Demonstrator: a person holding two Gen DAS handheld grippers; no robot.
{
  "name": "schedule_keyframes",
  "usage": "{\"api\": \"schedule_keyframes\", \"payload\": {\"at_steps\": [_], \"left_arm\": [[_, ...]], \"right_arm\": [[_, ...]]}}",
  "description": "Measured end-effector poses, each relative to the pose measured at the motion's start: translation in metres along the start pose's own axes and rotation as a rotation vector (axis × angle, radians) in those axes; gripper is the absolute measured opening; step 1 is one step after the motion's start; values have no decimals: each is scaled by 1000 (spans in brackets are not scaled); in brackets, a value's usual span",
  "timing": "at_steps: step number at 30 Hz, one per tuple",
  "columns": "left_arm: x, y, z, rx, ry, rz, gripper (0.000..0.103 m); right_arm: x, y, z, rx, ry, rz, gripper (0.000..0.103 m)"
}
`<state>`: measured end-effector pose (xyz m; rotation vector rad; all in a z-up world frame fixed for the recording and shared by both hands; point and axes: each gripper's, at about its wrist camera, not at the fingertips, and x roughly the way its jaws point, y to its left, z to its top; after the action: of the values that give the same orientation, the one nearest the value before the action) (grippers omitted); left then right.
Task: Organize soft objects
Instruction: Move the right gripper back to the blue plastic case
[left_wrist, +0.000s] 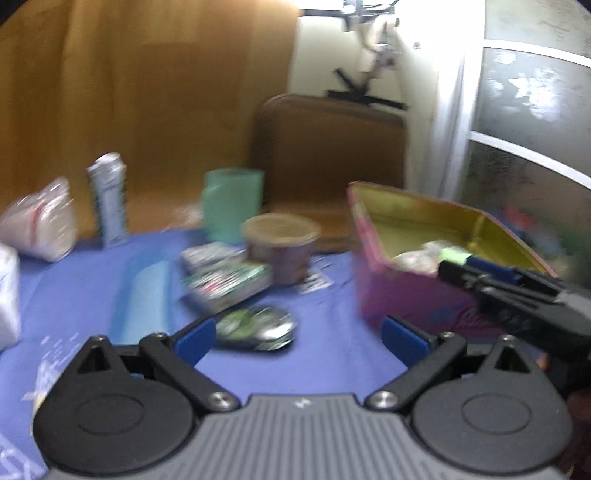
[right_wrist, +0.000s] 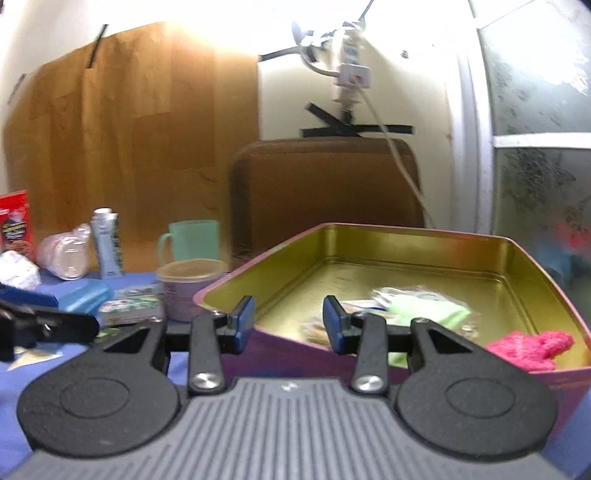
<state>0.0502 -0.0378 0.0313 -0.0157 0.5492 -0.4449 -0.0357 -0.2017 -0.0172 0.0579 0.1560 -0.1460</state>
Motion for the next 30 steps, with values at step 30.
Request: {"api": "schedule_keyframes", "payload": {"at_steps": [30], "left_arm": [[-70,182,-51,-514,-130,403,99]], "right_arm": [[113,211,2,-104,376,400,74]]}}
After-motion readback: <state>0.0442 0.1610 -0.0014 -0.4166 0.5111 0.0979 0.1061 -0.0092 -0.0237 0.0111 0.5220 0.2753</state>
